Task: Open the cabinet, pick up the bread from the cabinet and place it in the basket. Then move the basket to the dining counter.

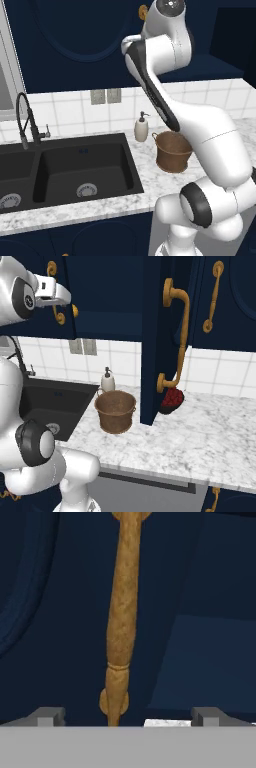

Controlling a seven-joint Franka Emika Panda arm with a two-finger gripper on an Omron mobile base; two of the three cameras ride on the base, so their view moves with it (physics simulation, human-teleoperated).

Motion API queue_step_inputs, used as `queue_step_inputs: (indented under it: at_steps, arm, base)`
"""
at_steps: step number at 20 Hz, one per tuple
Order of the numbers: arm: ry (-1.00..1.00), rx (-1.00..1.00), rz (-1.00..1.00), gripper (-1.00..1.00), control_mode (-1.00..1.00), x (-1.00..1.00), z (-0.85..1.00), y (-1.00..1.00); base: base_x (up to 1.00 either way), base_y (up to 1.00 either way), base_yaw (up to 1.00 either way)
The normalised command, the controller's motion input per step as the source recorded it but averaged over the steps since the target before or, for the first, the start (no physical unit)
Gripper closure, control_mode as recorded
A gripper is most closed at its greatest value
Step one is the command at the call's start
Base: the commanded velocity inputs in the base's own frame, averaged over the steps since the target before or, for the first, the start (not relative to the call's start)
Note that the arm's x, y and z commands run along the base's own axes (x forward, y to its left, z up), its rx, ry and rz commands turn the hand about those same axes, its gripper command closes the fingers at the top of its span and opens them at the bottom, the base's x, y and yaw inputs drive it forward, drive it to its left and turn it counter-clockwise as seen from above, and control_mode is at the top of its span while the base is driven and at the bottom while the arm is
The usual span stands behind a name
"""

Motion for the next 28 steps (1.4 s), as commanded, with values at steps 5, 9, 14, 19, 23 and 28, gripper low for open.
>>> queue_step_inputs:
  at_steps: [5,9,14,19,23,28]
  arm:
    - [-0.01,-0.04,0.00,-1.00,-1.00,0.51,0.00,0.01]
    - [-0.03,-0.03,0.00,-1.00,-1.00,0.58,0.10,0.25]
    - [-0.06,-0.03,0.00,-1.00,-1.00,0.55,0.02,0.26]
    - [-0.26,-0.02,0.00,1.00,-1.00,0.39,-0.04,0.22]
    - [-0.35,-0.01,0.00,1.00,-1.00,0.26,-0.51,0.16]
    - [-0.32,0.00,0.00,1.00,-1.00,0.39,-0.84,0.00]
  base:
    - [0.00,0.00,0.00]
    - [0.00,0.00,0.00]
    - [0.00,0.00,0.00]
    - [0.00,0.00,0.00]
    - [0.00,0.00,0.00]
    - [0.00,0.00,0.00]
